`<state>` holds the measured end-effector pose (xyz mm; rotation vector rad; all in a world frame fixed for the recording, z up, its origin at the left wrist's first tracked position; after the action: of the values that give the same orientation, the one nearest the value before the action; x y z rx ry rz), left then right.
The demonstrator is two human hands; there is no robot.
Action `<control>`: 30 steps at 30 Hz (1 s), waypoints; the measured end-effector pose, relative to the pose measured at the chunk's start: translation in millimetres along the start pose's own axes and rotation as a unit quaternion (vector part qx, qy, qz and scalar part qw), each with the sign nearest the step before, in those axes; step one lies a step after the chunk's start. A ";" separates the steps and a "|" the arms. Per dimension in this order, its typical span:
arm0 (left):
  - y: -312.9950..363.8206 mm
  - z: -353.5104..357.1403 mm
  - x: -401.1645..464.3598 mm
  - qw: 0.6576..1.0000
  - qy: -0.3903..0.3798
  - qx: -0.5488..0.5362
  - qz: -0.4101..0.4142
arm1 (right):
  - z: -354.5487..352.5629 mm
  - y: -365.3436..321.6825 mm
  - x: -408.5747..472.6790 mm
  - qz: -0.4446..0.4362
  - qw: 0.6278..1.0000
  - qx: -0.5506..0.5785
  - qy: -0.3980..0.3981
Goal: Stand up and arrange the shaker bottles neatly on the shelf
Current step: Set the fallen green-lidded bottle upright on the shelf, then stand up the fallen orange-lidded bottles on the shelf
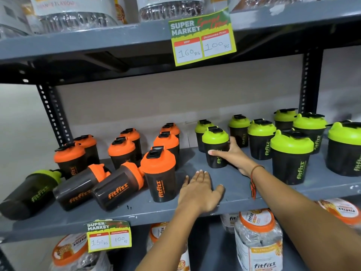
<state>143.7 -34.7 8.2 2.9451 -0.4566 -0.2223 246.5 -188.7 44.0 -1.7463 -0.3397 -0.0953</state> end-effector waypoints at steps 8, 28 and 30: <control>3.7 -6.3 -9.0 1.000 0.008 0.003 0.011 | -0.1 2.9 -12.7 0.017 0.999 -0.022 0.030; -116.9 4.4 -228.0 0.907 0.371 0.048 0.193 | 124.2 -123.3 -141.5 -0.285 0.903 -0.091 0.309; -161.8 0.7 -239.8 0.914 0.389 0.016 0.111 | 147.4 -134.6 -155.1 -0.320 0.889 -0.114 0.306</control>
<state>-35.9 192.1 9.0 2.6602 -0.6420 0.9509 43.1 -50.3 102.3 -1.6636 -0.4313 -1.1790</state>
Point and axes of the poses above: each hand's wrist, its own x-axis towards the middle knuckle, its own z-axis out of the palm, y = z × x, the point moved 6 cm from there along x, towards the middle knuckle, and after that the axes turned 12 degrees about -y, right-handed, at the moved point
